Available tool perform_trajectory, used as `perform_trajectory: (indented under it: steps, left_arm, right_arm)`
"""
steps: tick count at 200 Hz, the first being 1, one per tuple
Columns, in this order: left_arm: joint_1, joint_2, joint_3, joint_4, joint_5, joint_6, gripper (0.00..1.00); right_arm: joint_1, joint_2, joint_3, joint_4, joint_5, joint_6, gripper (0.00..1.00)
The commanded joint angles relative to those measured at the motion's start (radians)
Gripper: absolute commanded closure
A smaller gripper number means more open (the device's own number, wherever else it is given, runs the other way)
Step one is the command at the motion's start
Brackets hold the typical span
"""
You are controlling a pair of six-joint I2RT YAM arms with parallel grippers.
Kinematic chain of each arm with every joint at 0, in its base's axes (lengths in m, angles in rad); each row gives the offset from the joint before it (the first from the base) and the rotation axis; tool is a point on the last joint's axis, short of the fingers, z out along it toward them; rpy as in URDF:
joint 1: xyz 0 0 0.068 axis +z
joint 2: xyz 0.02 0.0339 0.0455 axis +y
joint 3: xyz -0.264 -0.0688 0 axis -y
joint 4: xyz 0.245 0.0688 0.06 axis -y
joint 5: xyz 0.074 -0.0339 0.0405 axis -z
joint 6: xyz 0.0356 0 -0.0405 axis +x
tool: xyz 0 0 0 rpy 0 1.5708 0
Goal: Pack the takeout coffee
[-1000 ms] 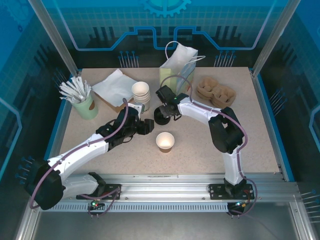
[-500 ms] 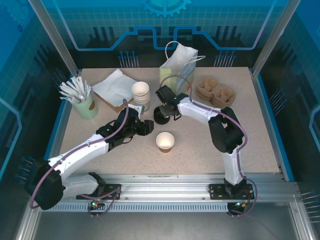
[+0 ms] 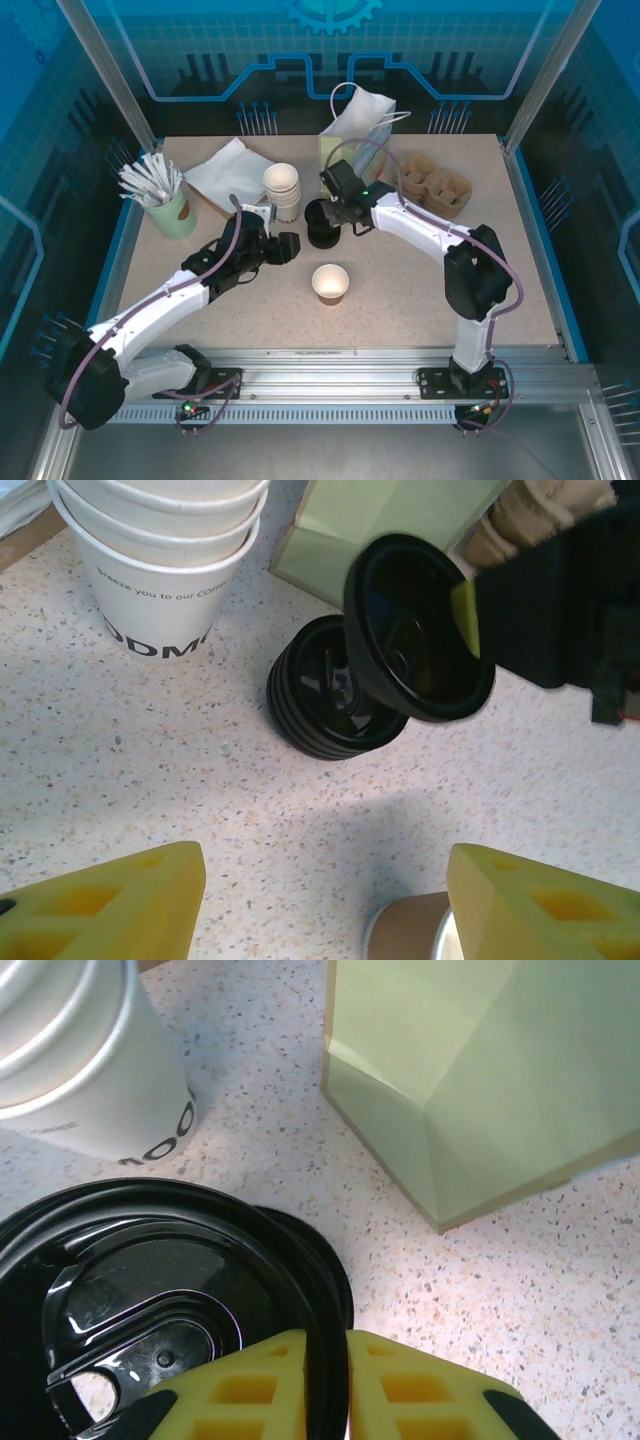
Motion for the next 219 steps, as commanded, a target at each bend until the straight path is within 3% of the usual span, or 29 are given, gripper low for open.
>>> perform_trajectory:
  steps: [1,38,77,136,219]
  left_arm:
    - [0.041,-0.067,-0.017,0.06,0.106,-0.1,0.33]
    - [0.086,-0.181,-0.018,0.236,0.253,-0.299,0.24]
    - [0.086,-0.161,0.035,0.501,0.341,-0.509,0.1]
    - [0.079,-0.043,0.106,0.769,0.432,-0.691,0.01]
    - [0.062,0.053,0.164,0.818,0.477,-0.742,0.01]
  right_arm:
    - [-0.023,-0.143,-0.098,0.074,-0.123,0.052,0.84]
    - [-0.086,-0.437,-0.332,0.353,-0.393,0.26,0.84]
    - [-0.106,-0.597,-0.472,0.66,-0.503,0.52,0.84]
    - [-0.096,-0.59,-0.54,0.959,-0.581,0.77,0.84]
    - [-0.084,-0.523,-0.554,1.115,-0.634,0.876,0.84]
